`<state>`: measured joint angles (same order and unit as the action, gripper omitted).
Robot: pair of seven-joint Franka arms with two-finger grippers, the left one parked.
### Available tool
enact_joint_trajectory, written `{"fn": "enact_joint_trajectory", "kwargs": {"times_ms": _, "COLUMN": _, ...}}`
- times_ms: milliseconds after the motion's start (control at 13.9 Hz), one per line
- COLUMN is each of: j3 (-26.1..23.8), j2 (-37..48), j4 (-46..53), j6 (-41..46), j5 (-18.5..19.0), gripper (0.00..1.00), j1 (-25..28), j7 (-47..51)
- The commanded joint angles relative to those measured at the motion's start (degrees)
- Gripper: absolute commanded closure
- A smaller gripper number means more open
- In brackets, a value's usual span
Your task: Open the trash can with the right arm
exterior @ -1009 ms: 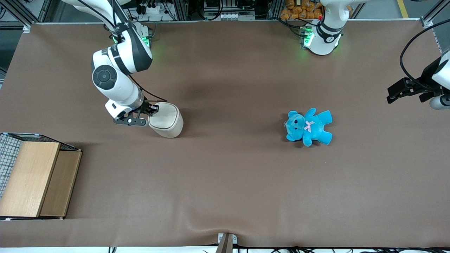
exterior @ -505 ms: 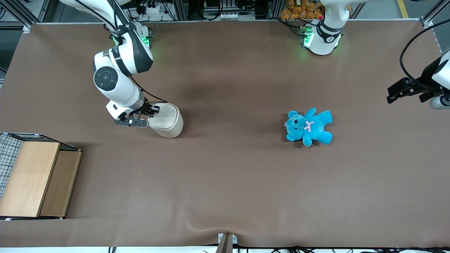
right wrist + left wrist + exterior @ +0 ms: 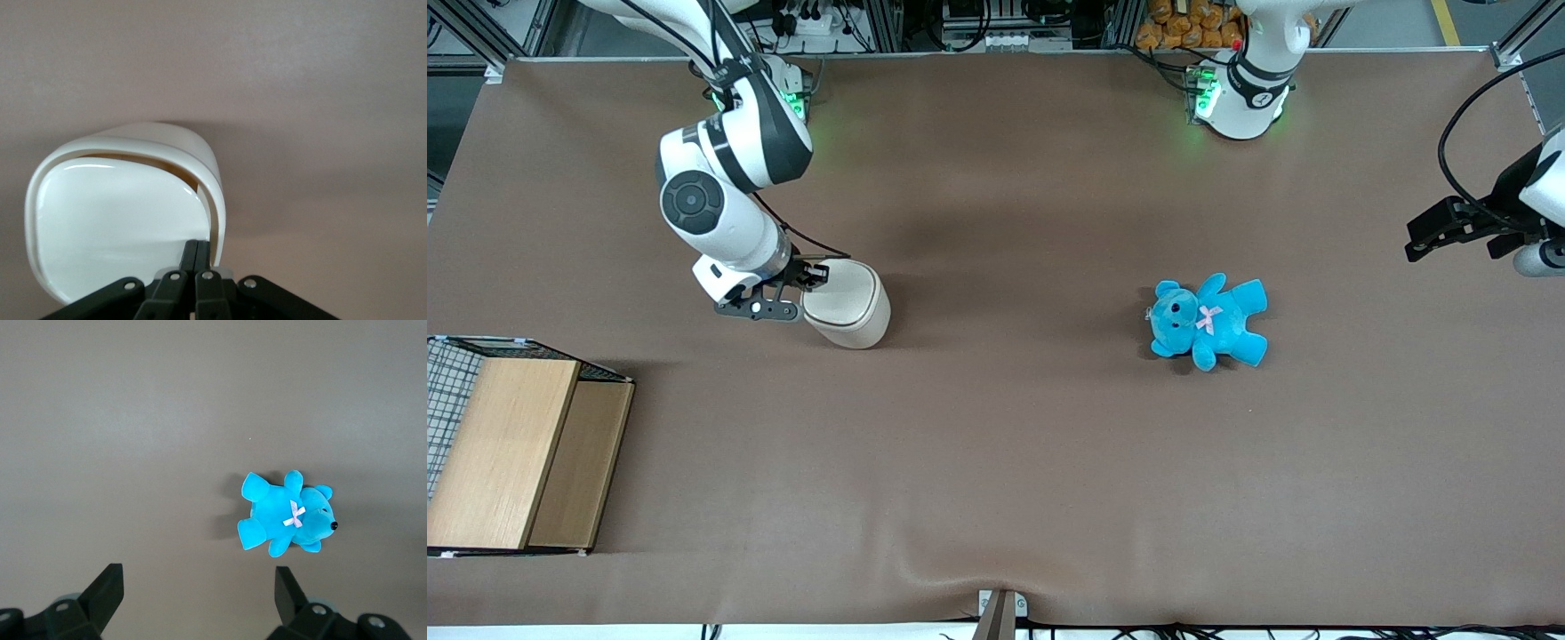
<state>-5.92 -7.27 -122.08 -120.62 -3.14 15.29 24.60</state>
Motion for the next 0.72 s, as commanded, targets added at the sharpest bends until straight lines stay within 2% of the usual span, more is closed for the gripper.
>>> {"fn": "enact_joint_trajectory", "kwargs": {"times_ms": 0, "j3": 0.47, "j2": 0.23, "j4": 6.57, "j6": 7.83, "j5": -0.47, "gripper": 1.0, "j1": 0.26, "j7": 0.53}}
{"fn": "enact_joint_trajectory", "kwargs": {"times_ms": 144, "j3": 0.56, "j2": 0.23, "j4": 10.44, "j6": 11.96, "j5": -2.03, "gripper": 1.0, "j1": 0.26, "j7": 0.62}}
{"fn": "enact_joint_trajectory", "kwargs": {"times_ms": 288, "j3": 0.65, "j2": -0.2, "j4": 16.58, "j6": 18.2, "j5": -3.45, "gripper": 0.77, "j1": 0.09, "j7": 0.53}}
{"fn": "enact_joint_trajectory", "kwargs": {"times_ms": 360, "j3": 0.65, "j2": -0.38, "j4": 19.22, "j6": 20.66, "j5": -3.54, "gripper": 0.58, "j1": -0.52, "j7": 0.53}}
{"fn": "enact_joint_trajectory", "kwargs": {"times_ms": 432, "j3": 0.65, "j2": -0.47, "j4": 20.73, "j6": 21.73, "j5": -3.8, "gripper": 0.02, "j1": -0.7, "j7": 0.53}}
{"fn": "enact_joint_trajectory", "kwargs": {"times_ms": 649, "j3": 0.74, "j2": -0.29, "j4": 23.46, "j6": 23.05, "j5": -4.86, "gripper": 0.0, "j1": -2.29, "j7": 0.27}}
